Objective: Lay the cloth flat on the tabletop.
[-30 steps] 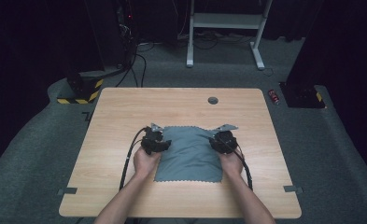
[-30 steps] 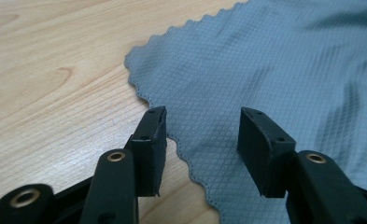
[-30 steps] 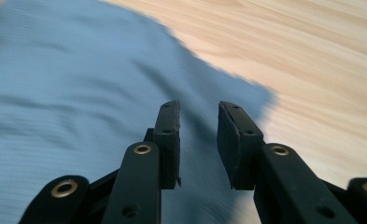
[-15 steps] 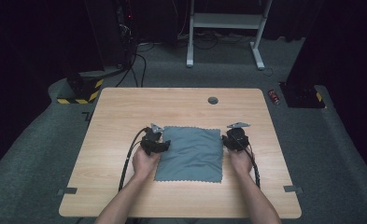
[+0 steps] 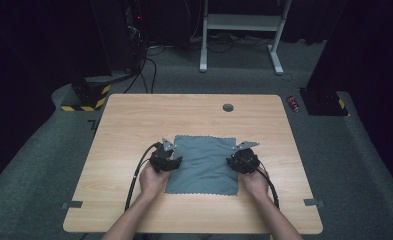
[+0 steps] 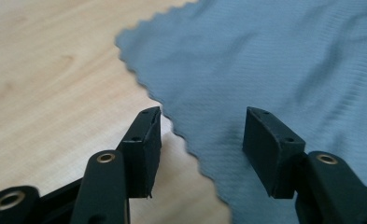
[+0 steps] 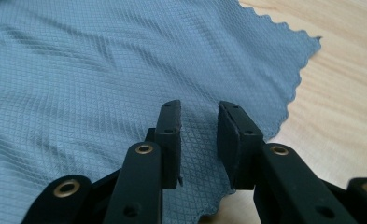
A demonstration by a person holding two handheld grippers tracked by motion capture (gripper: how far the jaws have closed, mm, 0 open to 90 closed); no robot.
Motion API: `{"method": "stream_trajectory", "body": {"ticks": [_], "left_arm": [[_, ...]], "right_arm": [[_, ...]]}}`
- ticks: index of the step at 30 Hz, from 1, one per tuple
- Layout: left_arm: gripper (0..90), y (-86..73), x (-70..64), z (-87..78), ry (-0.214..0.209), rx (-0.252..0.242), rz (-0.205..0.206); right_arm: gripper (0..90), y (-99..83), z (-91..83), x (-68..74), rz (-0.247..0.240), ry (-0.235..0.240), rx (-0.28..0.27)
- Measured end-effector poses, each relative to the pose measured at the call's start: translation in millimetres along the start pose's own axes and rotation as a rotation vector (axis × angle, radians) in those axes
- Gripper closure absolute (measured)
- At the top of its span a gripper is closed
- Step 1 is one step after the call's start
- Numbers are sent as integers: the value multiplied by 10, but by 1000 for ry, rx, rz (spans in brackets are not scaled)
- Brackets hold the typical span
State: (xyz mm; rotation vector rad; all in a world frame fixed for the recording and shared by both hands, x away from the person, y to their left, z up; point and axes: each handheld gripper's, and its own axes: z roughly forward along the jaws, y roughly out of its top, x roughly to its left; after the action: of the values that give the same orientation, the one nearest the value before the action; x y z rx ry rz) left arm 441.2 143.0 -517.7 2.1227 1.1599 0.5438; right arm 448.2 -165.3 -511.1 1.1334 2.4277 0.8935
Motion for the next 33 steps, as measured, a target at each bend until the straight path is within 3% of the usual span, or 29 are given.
{"method": "stream_trajectory", "body": {"ticks": [3, 6, 8, 12, 17, 21, 33], "left_arm": [[464, 38, 23, 31, 3, 10, -14], [471, 36, 8, 3, 3, 27, -36], [471, -11, -34, -69, -31, 18, -28], [466, -138, -124, -238, -74, -18, -29], [453, -338, -292, -351, -71, -2, 18], [455, -419, -335, -412, -76, -14, 9], [463, -627, -435, -534, -70, -83, 5]], "right_arm": [[660, 75, 46, -82, -15, -18, 17], [645, 114, 71, -132, 13, -29, 27], [636, 108, 45, -90, 32, -58, 35], [631, 6, -192, 112, 72, 14, -70], [588, -164, -272, 490, -1, 57, -52], [546, -285, -219, 643, -38, 44, -24], [496, -546, -374, 634, -53, 51, -79]]}}
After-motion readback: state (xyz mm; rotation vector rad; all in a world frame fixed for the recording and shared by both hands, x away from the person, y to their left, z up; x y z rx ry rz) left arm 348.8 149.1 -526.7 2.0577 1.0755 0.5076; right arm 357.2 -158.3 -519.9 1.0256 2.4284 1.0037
